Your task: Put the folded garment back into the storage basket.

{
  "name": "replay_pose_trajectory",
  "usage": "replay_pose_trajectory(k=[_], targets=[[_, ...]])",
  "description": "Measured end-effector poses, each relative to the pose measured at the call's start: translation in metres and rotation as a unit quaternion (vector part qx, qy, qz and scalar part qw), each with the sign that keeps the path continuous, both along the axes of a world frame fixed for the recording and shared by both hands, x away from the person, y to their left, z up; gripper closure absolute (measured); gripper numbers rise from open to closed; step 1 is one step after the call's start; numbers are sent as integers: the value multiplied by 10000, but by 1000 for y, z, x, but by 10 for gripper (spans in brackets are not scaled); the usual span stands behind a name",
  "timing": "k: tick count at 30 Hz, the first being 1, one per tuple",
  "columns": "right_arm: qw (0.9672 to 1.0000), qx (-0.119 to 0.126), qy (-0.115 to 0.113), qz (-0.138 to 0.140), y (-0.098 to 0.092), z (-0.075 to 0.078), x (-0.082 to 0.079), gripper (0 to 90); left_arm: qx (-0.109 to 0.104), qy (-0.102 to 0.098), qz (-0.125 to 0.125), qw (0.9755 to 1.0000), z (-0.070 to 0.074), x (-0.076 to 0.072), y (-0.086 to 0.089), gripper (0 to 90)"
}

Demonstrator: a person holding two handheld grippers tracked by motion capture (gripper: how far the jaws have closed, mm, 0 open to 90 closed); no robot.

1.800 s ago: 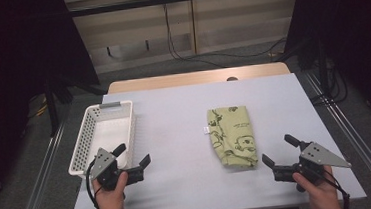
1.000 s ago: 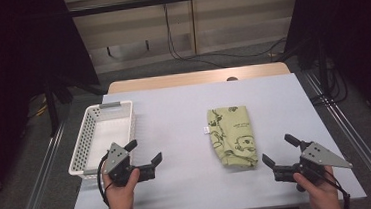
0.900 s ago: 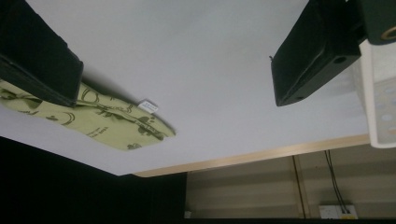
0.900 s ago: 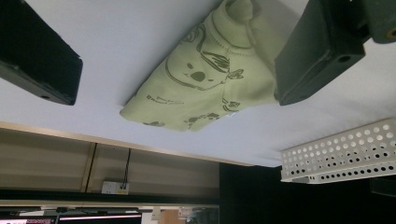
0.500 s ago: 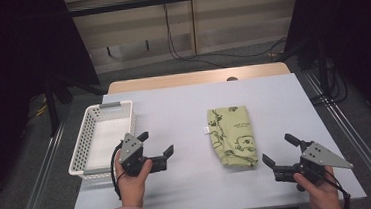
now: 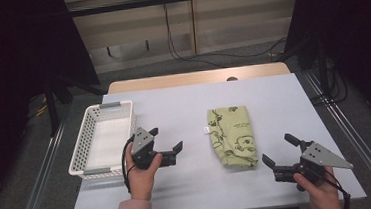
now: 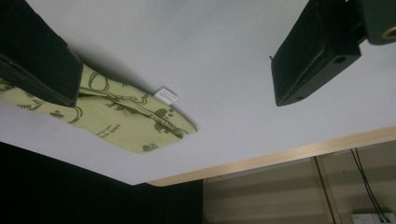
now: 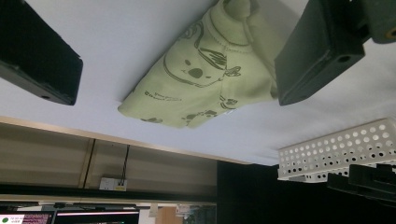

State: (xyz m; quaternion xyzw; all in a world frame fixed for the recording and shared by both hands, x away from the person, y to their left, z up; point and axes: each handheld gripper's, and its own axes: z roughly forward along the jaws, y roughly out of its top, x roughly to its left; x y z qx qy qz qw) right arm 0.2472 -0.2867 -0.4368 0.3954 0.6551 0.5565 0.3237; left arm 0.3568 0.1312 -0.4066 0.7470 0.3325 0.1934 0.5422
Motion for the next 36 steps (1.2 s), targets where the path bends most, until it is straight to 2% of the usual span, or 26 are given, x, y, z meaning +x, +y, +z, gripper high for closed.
replay_pose_trajectory(k=[7,10,13,15,16,24,25,36], targets=[[10000,23,-3,1,0,0,0,7,37,24,-25,10000,-2,5,-5,25],[9998,175,10,-79,2,1,0,7,63,28,-73,9999,-2,7,-7,25],[9998,167,17,-83,2,1,0,7,61,35,-112,9999,-3,9,-10,25],[10000,24,-6,-1,0,1,0,7,58,66,-99,9999,-2,10,-13,26],[10000,23,-4,-4,0,1,0,7,126,43,-131,9998,-2,11,-13,26],[10000,30,-29,10,0,1,0,6,75,66,-226,9997,-1,16,-23,26],[10000,22,-32,13,0,1,0,6,135,45,-240,9996,-1,17,-23,26],[10000,2,-50,10,0,1,0,7,193,171,-309,9992,-3,23,-33,28]])
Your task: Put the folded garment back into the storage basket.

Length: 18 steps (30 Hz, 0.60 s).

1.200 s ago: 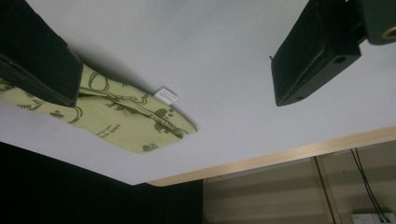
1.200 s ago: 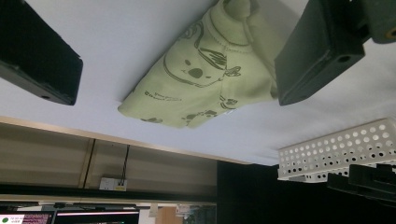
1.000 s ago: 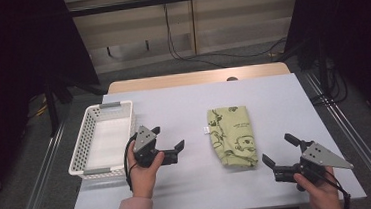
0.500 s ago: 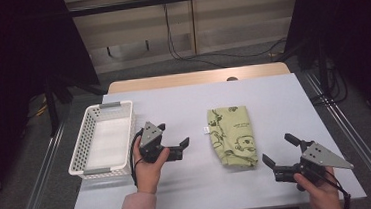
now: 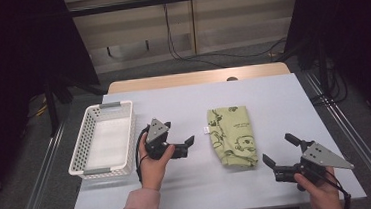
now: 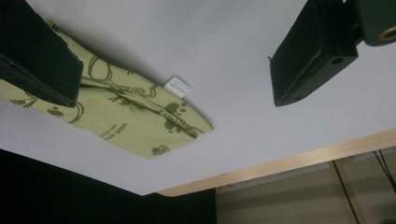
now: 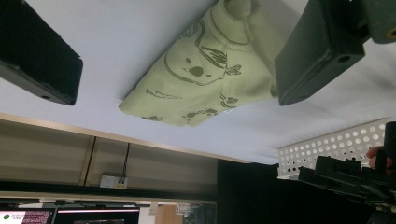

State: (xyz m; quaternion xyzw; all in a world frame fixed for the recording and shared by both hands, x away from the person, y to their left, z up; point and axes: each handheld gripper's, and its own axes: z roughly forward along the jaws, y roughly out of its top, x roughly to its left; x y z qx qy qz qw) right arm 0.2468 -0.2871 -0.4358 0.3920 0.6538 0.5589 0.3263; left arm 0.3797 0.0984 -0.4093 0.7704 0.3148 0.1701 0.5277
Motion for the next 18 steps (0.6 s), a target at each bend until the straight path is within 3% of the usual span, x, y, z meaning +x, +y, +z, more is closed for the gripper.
replay_pose_trajectory(k=[8,18], targets=[[10000,-7,-12,7,0,0,0,7,71,42,-108,9999,2,5,-9,29],[10000,-16,-4,4,0,0,0,8,149,234,-162,9995,0,12,-19,30]])
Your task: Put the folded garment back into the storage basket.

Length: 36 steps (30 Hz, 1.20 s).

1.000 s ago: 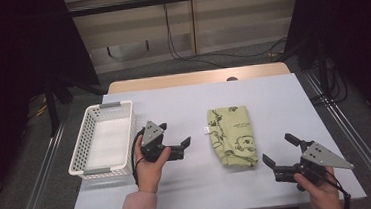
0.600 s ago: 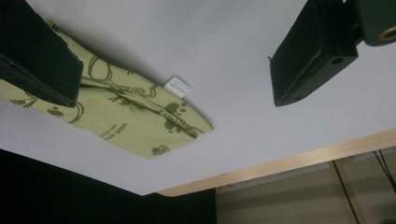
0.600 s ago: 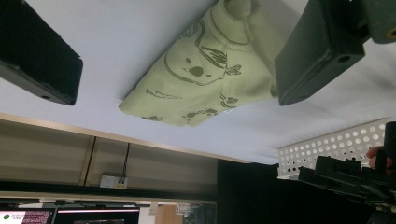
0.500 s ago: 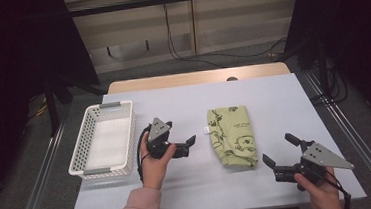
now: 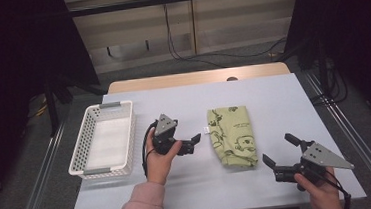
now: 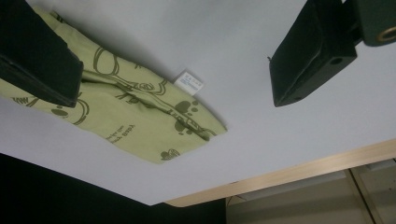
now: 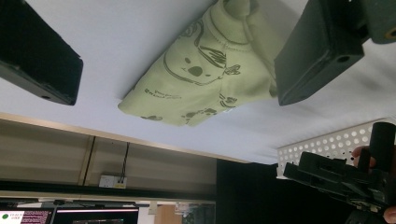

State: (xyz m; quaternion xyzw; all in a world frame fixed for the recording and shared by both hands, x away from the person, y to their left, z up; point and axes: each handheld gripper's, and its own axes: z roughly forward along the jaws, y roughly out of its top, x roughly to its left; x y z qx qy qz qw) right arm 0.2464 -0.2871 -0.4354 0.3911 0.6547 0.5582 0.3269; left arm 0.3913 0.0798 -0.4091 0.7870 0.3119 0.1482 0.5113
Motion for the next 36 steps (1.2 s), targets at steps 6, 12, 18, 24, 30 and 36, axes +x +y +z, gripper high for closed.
replay_pose_trajectory(k=[6,12,18,24,30,36], targets=[[10000,17,-1,18,0,0,0,8,45,90,-29,9999,1,4,-7,31],[10000,1,-16,24,0,0,0,8,101,169,-79,9998,0,8,-14,31],[10000,-1,-18,31,0,1,0,8,185,270,-98,9994,-3,12,-20,31],[10000,11,-19,41,0,0,0,8,227,347,-137,9990,-3,16,-27,32],[10000,6,-19,28,0,1,0,8,327,402,-167,9985,-3,20,-34,32],[10000,7,-39,44,0,1,0,9,481,468,-230,9975,-4,24,-42,33]])
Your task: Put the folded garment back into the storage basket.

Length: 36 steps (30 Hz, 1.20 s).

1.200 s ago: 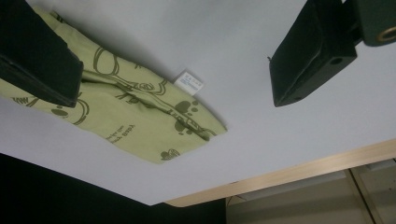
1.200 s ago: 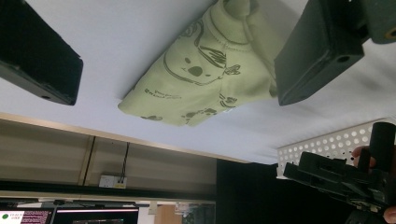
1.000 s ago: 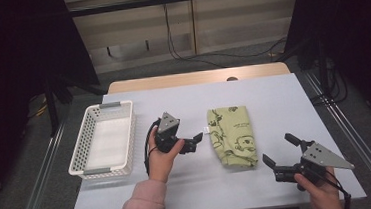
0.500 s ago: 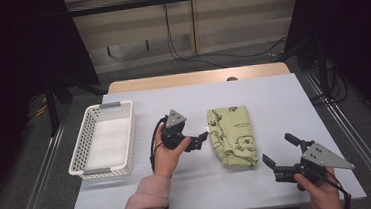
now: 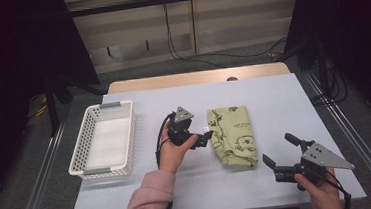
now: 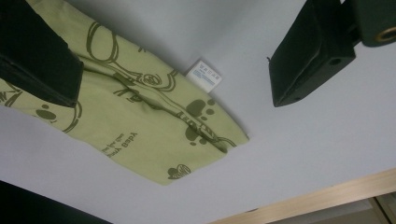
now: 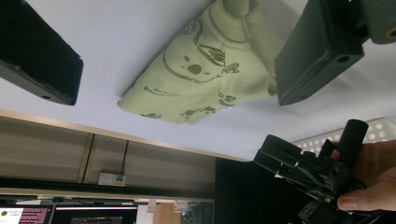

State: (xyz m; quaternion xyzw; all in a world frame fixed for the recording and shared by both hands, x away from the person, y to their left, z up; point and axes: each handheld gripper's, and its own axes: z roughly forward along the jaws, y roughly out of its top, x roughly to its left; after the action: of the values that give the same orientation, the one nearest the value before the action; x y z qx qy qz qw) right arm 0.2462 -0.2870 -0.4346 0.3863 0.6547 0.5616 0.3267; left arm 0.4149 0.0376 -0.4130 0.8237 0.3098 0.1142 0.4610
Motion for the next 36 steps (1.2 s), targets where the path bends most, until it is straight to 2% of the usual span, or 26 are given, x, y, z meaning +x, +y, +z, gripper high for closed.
replay_pose_trajectory(k=[3,4,9,11,13,14,18,19,20,26,36], targets=[[10000,-1,-2,-2,0,0,0,9,2,84,29,10000,-2,2,-5,33],[10000,-2,-5,-2,0,0,0,9,70,84,2,9999,-2,3,-6,34],[10000,-5,2,-20,0,0,0,9,60,171,18,9998,-5,5,-12,34],[10000,1,10,-17,0,0,-1,9,165,224,30,9996,-5,5,-12,34],[10000,-1,-1,-9,0,0,0,9,166,234,31,9996,-6,7,-13,34],[10000,-3,-3,-10,0,0,0,9,91,258,95,9996,-8,7,-16,34],[10000,13,3,-3,0,0,0,10,159,324,82,9993,-8,10,-17,34],[10000,14,-1,-3,0,0,0,9,112,353,108,9993,-9,10,-19,35],[10000,3,-2,-9,0,0,0,10,208,350,94,9991,-8,11,-19,35],[10000,3,1,-10,0,0,0,10,182,421,131,9989,-9,14,-26,34],[10000,-7,-30,11,0,1,0,10,185,710,258,9970,-16,19,-35,35]])
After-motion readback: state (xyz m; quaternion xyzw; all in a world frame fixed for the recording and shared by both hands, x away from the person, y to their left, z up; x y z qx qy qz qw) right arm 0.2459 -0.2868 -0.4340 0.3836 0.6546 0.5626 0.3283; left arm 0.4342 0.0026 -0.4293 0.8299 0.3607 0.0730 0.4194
